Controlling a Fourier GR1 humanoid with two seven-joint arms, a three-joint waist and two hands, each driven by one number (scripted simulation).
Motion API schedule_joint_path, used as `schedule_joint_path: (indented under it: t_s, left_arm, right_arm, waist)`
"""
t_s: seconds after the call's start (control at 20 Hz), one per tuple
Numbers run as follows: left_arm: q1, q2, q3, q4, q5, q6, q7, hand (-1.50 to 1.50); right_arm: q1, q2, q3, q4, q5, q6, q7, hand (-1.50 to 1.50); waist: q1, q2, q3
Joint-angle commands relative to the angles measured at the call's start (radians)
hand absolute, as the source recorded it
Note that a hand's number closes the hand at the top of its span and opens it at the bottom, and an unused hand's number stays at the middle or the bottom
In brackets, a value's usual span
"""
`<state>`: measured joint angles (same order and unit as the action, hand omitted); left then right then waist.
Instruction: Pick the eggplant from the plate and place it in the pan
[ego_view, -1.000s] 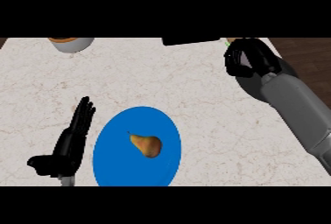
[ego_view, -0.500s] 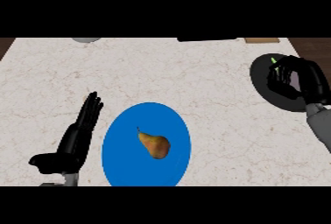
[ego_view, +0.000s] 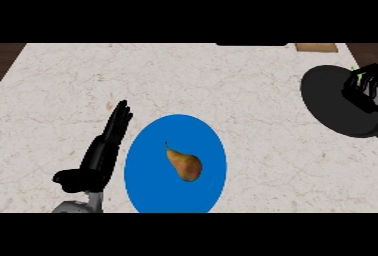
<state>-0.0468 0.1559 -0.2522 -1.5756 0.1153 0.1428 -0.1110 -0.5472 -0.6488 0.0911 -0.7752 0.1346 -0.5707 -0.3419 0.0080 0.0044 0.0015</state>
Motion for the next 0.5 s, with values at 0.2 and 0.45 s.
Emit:
schedule_joint_path:
  t_s: [0.2,0.45]
  left_arm:
    - [-0.064,-0.025,0.012,0.066,0.000,-0.030,-0.010,0.00]
    - [-0.051,-0.019,-0.005,0.032,-0.009,-0.039,-0.011,0.00]
  right_arm:
    - [-0.200,-0.009,-0.179,0.401,-0.056,0.046,-0.274,1.50]
    - [-0.253,-0.055,-0.120,0.541,0.010,0.164,-0.151,1.50]
  waist:
    - [0.034,0.014,0.002]
    - [0.064,0.023,0.002]
